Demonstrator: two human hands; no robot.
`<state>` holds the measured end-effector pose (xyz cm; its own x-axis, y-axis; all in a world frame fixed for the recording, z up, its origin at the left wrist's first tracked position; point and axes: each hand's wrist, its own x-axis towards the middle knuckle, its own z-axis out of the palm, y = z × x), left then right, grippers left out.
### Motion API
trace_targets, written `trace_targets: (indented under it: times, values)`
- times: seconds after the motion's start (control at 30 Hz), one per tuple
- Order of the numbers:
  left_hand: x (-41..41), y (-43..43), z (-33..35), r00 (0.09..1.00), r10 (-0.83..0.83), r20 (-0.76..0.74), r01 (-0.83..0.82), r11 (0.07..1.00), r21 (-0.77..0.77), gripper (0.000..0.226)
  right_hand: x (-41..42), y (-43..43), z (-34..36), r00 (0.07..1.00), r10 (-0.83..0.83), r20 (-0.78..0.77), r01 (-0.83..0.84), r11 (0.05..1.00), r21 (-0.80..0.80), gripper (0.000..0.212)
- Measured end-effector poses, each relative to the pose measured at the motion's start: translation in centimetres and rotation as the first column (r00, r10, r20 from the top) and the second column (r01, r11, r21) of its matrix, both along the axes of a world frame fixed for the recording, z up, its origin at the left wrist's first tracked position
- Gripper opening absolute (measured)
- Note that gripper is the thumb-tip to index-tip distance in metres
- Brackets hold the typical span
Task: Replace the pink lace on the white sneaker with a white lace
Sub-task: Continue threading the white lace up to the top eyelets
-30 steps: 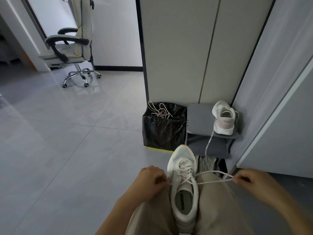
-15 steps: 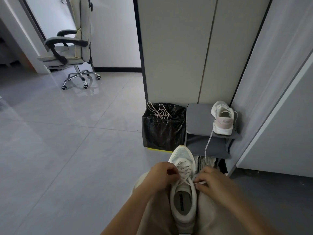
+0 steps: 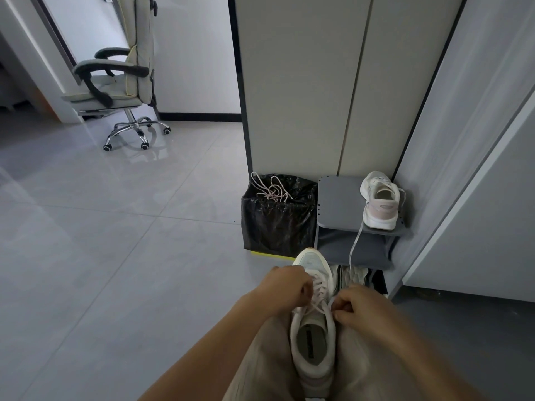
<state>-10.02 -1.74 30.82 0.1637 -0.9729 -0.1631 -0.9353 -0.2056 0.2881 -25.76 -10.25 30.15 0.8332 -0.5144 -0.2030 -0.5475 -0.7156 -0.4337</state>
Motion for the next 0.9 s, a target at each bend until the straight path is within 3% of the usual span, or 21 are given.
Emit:
trace_targets:
  times: [0.1,0.2,0.33,0.5,0.6,0.7,0.8,0.9]
  values:
    - [0.2,0.6,-0.3,0.997,-0.071,0.011,0.072,0.995,-0.063,0.017,-0.2,0.3,0.1,0.999,-0.007,0.038,0.007,1.0,0.002,0.005]
    - [0.3,0.8,-0.3,0.996,-0.08,-0.041,0.079,0.997,-0.01,0.023,-0.2,0.7,0.0,0.998,-0.01,0.07,0.011,1.0,-0.007,0.002]
    - [-0.5,0.0,0.3,0.983,-0.147,0.113,0.142,0.989,0.051,0.024,-0.2,0.7,-0.3,0.998,-0.008,0.061,0.009,1.0,-0.011,0.009]
    - [-0.6,0.3,0.4,0.964,-0.159,0.214,0.173,0.984,-0.051,0.025,-0.5,0.4,-0.6,0.998,-0.004,0.069,0.006,1.0,-0.019,0.002]
    - [-0.1,1.9,-0.6,0.997,-0.076,-0.001,0.075,0.985,-0.155,0.021,-0.9,-0.1,-0.5,0.996,0.0,0.085,-0.005,0.998,0.061,0.025]
    - [0.4,3.4,-1.7,0.967,0.098,-0.236,-0.134,0.981,-0.14,0.018,-1.0,-0.2,-0.2,0.997,0.007,0.072,-0.011,0.998,0.054,0.026]
    - [0.0,4.2,-2.0,0.951,0.118,-0.285,-0.146,0.986,-0.081,0.024,-0.7,0.4,-0.2,0.998,0.014,0.061,-0.015,1.0,0.015,0.012]
    - [0.3,4.4,-2.1,0.942,0.152,-0.299,-0.168,0.985,-0.027,0.028,0.1,1.1,-0.1,1.0,0.026,0.011,-0.025,0.996,-0.081,0.023]
